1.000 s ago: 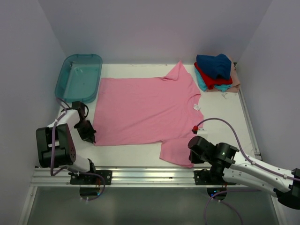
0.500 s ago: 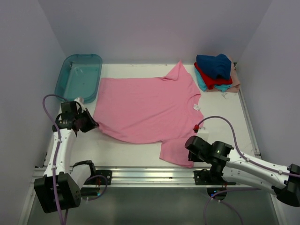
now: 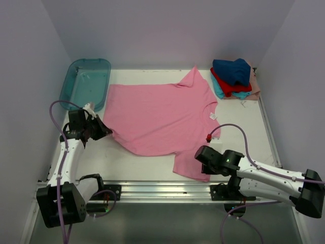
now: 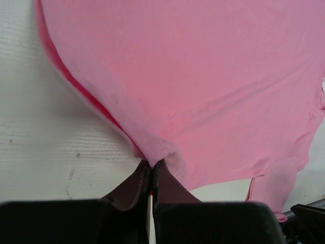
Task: Fold and stack the t-shirts
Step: Fold the tshirt
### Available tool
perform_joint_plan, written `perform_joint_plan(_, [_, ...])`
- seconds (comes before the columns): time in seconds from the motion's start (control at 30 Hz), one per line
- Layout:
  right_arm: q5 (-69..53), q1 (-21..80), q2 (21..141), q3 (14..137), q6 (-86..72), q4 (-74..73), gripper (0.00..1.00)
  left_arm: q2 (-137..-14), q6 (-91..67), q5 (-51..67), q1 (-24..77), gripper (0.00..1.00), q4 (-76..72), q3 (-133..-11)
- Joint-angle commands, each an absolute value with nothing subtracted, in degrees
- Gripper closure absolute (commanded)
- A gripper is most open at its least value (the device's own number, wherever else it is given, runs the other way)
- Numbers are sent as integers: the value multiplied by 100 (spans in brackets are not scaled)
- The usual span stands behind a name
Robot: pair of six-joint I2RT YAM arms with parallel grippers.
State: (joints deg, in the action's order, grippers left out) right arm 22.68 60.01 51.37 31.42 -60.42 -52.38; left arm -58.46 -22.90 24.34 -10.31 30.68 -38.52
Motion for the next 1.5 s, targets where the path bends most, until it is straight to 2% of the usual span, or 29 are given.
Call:
perform_joint_plan(0.0, [1715, 6021, 4878, 2727, -6495, -4878, 68, -5713, -2206, 2637, -949, 100, 2707, -3858])
perform_joint_plan(0.6, [1407, 6021, 4887, 2601, -6319, -5291, 75, -5880, -2206, 2575, -932, 100, 2716, -3867])
perform_joint_plan(0.93, [1442, 6021, 4517, 2874, -6249, -5977, 70, -5924, -2215, 2549, -932, 100, 2707, -3867])
perform_joint_plan(1.17, [1152, 6021, 4632, 2847, -6074, -5547, 69, -5941, -2206, 2531, -932, 100, 2707, -3858])
perform_joint_plan(1.47, [940, 6021, 4148, 3015, -5731, -5256, 64, -5941, -2215, 2514, -932, 100, 2707, -3850])
